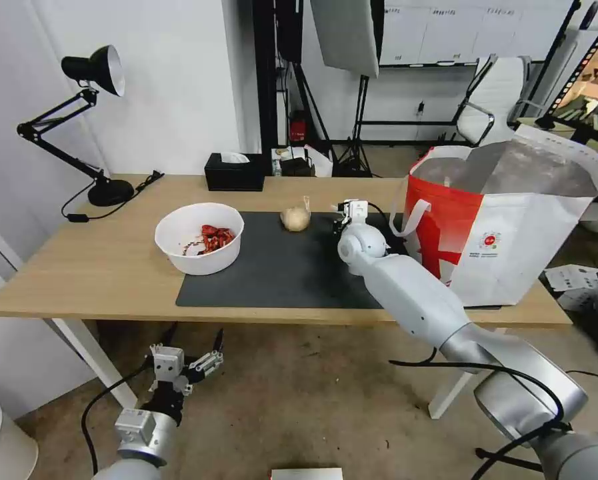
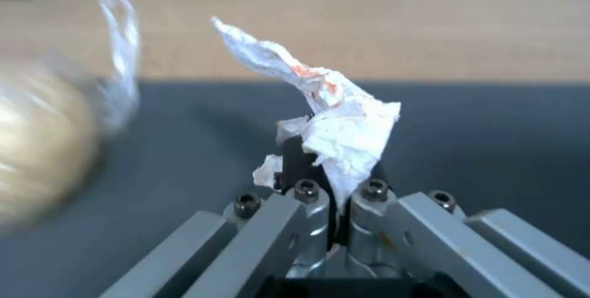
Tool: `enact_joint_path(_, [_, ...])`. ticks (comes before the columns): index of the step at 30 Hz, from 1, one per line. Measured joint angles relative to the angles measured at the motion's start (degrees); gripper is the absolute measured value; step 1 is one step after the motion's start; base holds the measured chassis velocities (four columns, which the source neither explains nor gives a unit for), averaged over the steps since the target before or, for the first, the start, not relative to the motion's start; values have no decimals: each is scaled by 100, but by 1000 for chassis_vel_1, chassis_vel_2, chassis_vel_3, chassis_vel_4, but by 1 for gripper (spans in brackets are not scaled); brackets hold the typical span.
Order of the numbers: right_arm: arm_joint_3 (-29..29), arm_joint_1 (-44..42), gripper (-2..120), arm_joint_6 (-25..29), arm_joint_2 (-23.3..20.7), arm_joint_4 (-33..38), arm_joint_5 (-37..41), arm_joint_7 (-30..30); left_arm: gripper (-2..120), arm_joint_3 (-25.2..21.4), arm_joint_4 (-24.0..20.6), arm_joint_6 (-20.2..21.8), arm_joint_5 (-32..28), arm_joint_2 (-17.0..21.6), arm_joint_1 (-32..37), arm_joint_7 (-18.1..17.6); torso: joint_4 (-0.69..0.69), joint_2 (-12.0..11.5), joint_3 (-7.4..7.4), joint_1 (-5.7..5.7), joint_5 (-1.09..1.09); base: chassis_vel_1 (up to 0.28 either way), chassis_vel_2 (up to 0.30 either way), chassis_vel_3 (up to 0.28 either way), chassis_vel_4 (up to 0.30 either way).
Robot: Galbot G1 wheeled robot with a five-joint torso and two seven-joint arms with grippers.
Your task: Pick up the trash from the table and place it into the takeout bag.
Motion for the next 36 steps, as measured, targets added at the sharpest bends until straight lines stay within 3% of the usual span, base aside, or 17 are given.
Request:
enact_joint_path(2, [-2,-158,0,245,-272,673,-267,-9,100,-6,-53,0,-20,4,9,-77,-1,0,0,0,-1,0,0,0,0])
enact_joint_path(5, [-2,-219,0,303,-357,899,-361,-38,100,-7,-62,0,-24,4,14,-88,-1,0,0,0,0,0,0,0,0])
enact_joint_path(8, [18,-684,0,719,-923,2274,-941,-252,100,-20,-85,1,-29,-15,36,-114,-1,1,-1,-1,-1,0,0,0,0])
enact_joint_path(9, [18,-684,0,719,-923,2274,-941,-252,100,-20,-85,1,-29,-15,36,-114,-1,1,-1,-1,-1,0,0,0,0])
enact_joint_path(12, [281,-1220,0,1377,-1153,3219,-1614,-218,100,-8,-91,2,-27,-48,35,-129,-1,1,-1,-1,0,0,0,0,0])
enact_joint_path(19, [716,-1472,0,1692,-1203,3683,-2171,-2,100,49,-171,77,-24,-76,-48,-178,-1,1,-1,-1,0,0,0,0,0])
enact_joint_path(24, [945,-1229,0,1139,-1411,3827,-2034,1082,100,67,-222,91,-2,-100,-12,-185,0,1,-1,-1,0,0,0,0,0])
enact_joint_path(25, [1029,-1113,0,798,-1538,3880,-1743,1558,100,67,-224,91,0,-104,0,-187,-1,1,0,-1,0,0,0,0,0])
enact_joint_path(28, [1141,-960,0,393,-1750,3918,-1211,2000,100,66,-224,91,0,-110,4,-187,-1,1,-1,-1,0,0,0,0,0])
enact_joint_path(32, [1206,-806,0,48,-2056,3796,-411,2336,100,98,-261,94,0,-97,-12,-188,-1,1,0,0,1,0,0,0,0])
enact_joint_path(36, [1233,-789,0,-53,-2293,3797,-187,2492,100,103,-310,106,-13,-76,-26,-189,-2,0,0,0,1,0,0,0,0])
